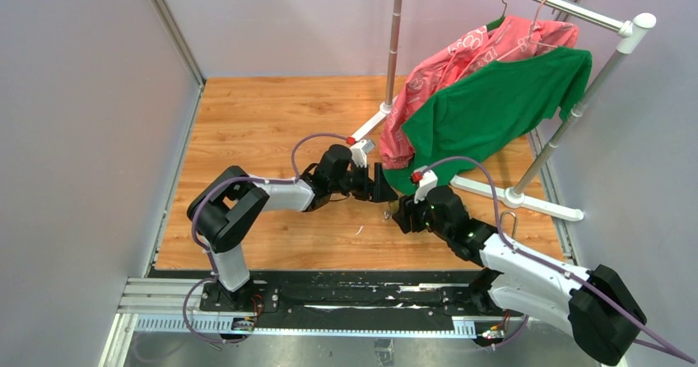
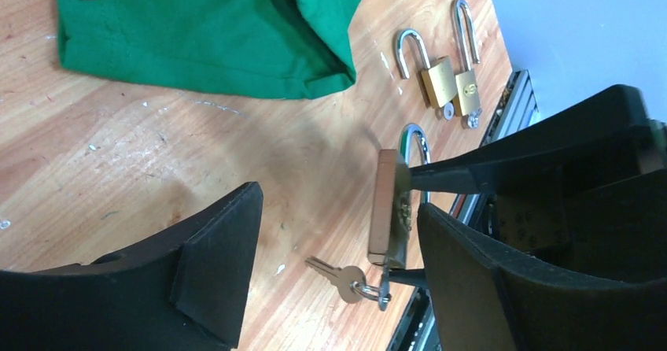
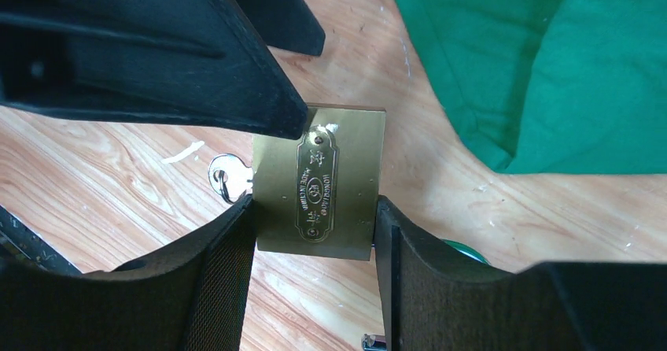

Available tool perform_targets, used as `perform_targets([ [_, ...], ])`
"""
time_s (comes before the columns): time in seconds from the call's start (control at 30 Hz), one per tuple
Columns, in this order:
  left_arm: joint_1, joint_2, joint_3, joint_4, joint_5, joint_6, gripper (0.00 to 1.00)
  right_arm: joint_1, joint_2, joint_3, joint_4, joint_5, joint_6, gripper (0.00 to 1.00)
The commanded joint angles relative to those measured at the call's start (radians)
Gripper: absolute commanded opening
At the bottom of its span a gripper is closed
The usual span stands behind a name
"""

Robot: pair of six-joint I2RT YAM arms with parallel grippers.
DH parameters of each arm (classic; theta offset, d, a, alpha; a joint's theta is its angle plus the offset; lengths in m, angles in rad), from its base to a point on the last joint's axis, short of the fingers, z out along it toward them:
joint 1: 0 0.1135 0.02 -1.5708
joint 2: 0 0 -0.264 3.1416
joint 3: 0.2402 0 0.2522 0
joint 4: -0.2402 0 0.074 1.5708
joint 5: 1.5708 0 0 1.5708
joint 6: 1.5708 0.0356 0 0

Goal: Lock with the key
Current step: Pick up the lock from the center of the board.

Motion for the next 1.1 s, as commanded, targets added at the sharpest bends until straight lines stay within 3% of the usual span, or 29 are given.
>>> perform_targets([
  [0.0, 0.001, -0.015, -0.026, 0.077, 0.004, 0.008, 0.74, 0.013, -0.075, 0.054, 0.052, 0.034, -0.026, 0.0],
  [0.13, -0.015, -0.031, -0.001, 0.088, 0.244, 0.129, 0.59, 0.013, -0.086, 0.056, 0.058, 0.028, -0.041, 0.0],
  [0.3, -0.015, -0.034, 0.012, 0.053, 0.204, 0.121, 0.51, 0.012, -0.074, 0.056, 0.091, 0.004, -0.054, 0.0],
  [0.47, -0.023, -0.023, 0.044, 0.052, 0.198, 0.123, 0.49, 0.013, -0.069, 0.085, 0.083, 0.004, -0.069, 0.0],
  [0.57, -0.034, -0.023, 0.058, 0.052, 0.192, 0.127, 0.4, 0.012, -0.07, 0.091, 0.081, -0.027, -0.073, 0.0],
  [0.63, -0.035, -0.019, 0.053, 0.053, 0.181, 0.119, 0.3, 0.013, -0.071, 0.094, 0.086, -0.048, -0.077, 0.0],
  [0.73, -0.036, -0.024, 0.059, 0.053, 0.206, 0.129, 0.0, 0.013, -0.064, 0.105, 0.069, -0.074, -0.087, 0.0],
  [0.93, -0.033, -0.079, 0.048, 0.055, 0.256, 0.2, 0.0, 0.01, -0.112, 0.113, 0.013, -0.077, -0.109, 0.0],
  [0.97, -0.033, -0.091, 0.042, 0.056, 0.259, 0.214, 0.0, 0.008, -0.127, 0.122, -0.019, -0.076, -0.121, 0.07],
  [1.07, -0.022, -0.163, 0.021, 0.024, 0.265, 0.336, 0.0, -0.014, -0.175, 0.219, -0.196, -0.135, -0.18, 0.67],
])
